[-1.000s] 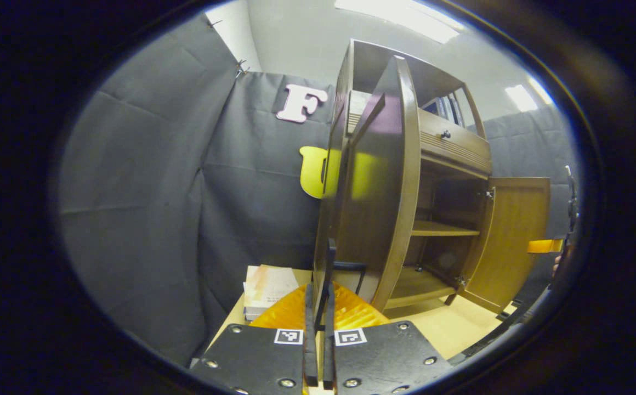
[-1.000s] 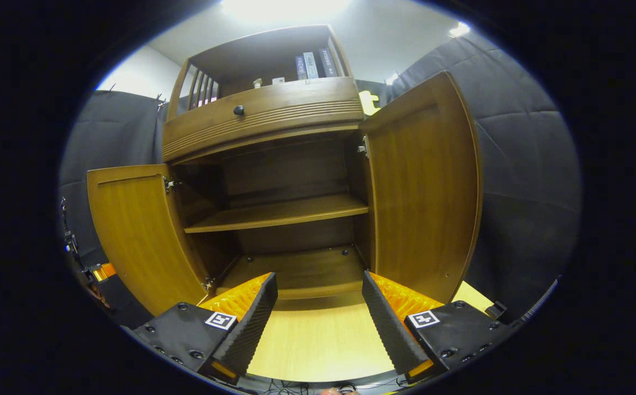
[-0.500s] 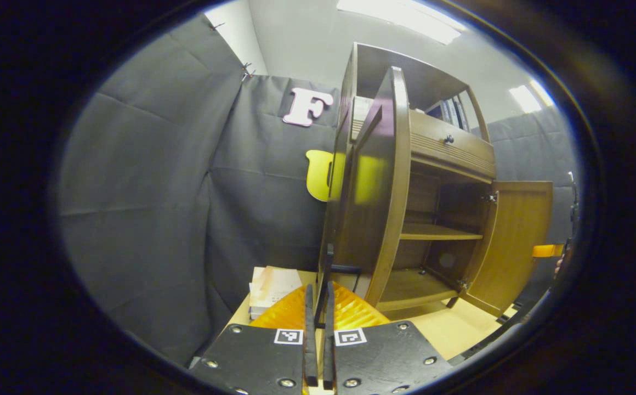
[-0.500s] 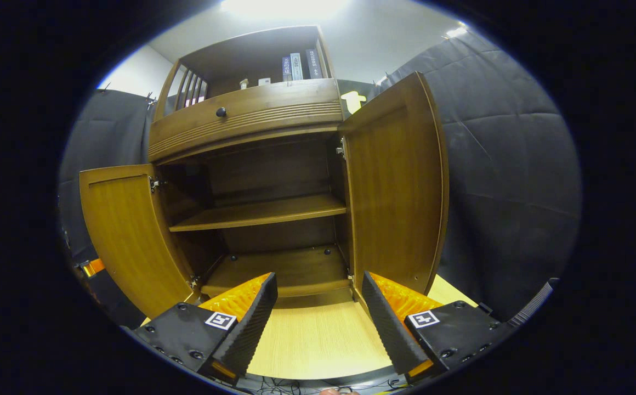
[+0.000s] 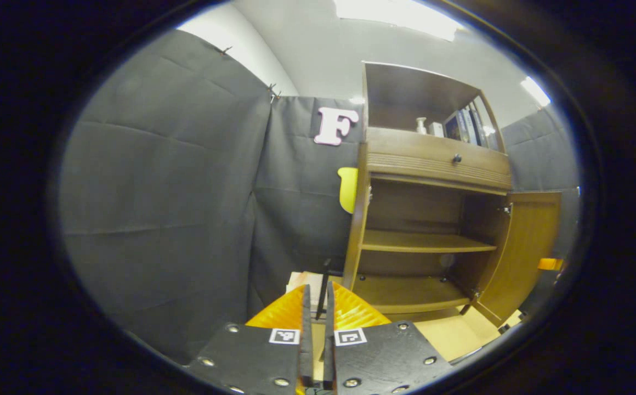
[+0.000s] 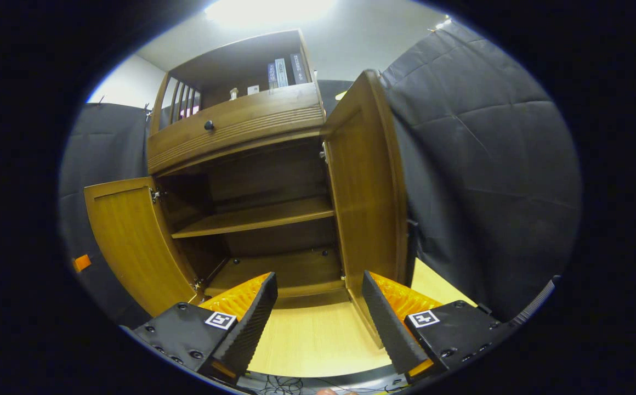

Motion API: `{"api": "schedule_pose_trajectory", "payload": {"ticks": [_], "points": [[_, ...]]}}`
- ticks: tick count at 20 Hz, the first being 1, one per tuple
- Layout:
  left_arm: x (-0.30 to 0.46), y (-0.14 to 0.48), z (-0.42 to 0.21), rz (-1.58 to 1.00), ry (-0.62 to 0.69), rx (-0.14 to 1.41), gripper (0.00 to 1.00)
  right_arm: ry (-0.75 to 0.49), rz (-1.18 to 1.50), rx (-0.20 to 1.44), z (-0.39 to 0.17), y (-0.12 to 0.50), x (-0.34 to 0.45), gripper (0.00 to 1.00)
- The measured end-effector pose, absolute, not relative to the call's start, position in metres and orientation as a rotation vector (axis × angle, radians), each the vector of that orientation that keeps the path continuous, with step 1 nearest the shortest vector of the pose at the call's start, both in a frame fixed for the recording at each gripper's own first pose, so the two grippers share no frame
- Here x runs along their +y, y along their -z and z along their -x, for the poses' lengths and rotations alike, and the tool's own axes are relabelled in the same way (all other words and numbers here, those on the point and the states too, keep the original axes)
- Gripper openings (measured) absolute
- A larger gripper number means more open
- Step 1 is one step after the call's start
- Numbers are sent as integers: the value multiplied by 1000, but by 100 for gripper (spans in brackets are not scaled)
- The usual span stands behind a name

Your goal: Open the right door of the double-door shoe cabinet with the right hand, and open the left door with the left hand.

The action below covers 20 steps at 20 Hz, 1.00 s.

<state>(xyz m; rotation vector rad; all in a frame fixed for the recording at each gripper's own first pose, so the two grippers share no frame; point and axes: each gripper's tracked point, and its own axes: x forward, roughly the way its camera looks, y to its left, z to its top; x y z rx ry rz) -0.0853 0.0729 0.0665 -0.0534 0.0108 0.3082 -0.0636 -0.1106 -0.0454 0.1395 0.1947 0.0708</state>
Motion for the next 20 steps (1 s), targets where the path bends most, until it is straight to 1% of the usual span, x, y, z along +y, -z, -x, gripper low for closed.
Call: {"api": "schedule_pose_trajectory", "payload": {"ticks": [1,4,7,10,13,14,18,19,20], "points": [[63,-76,87,36,-318,-4,13,-63,-137,177,65,40,-120,92],[19,-102,94,8,-310,-60,56,-73,-153,143,69,30,-139,92],[-20,-101,94,-17,-307,-63,99,-112,-133,126,71,24,-147,92],[-62,-97,92,-47,-296,-42,99,-169,-117,96,76,13,-151,92],[-90,-93,84,-25,-307,-37,99,-193,-116,86,81,7,-155,92],[-101,-91,82,-3,-299,-35,99,-192,-112,88,82,8,-156,98],[-111,-103,74,-6,-294,-101,99,-179,-93,99,83,10,-156,98],[-113,-102,69,-4,-278,-101,99,-172,-90,92,82,7,-155,92],[-114,-94,63,6,-258,-81,99,-165,-86,82,80,3,-153,92]]}}
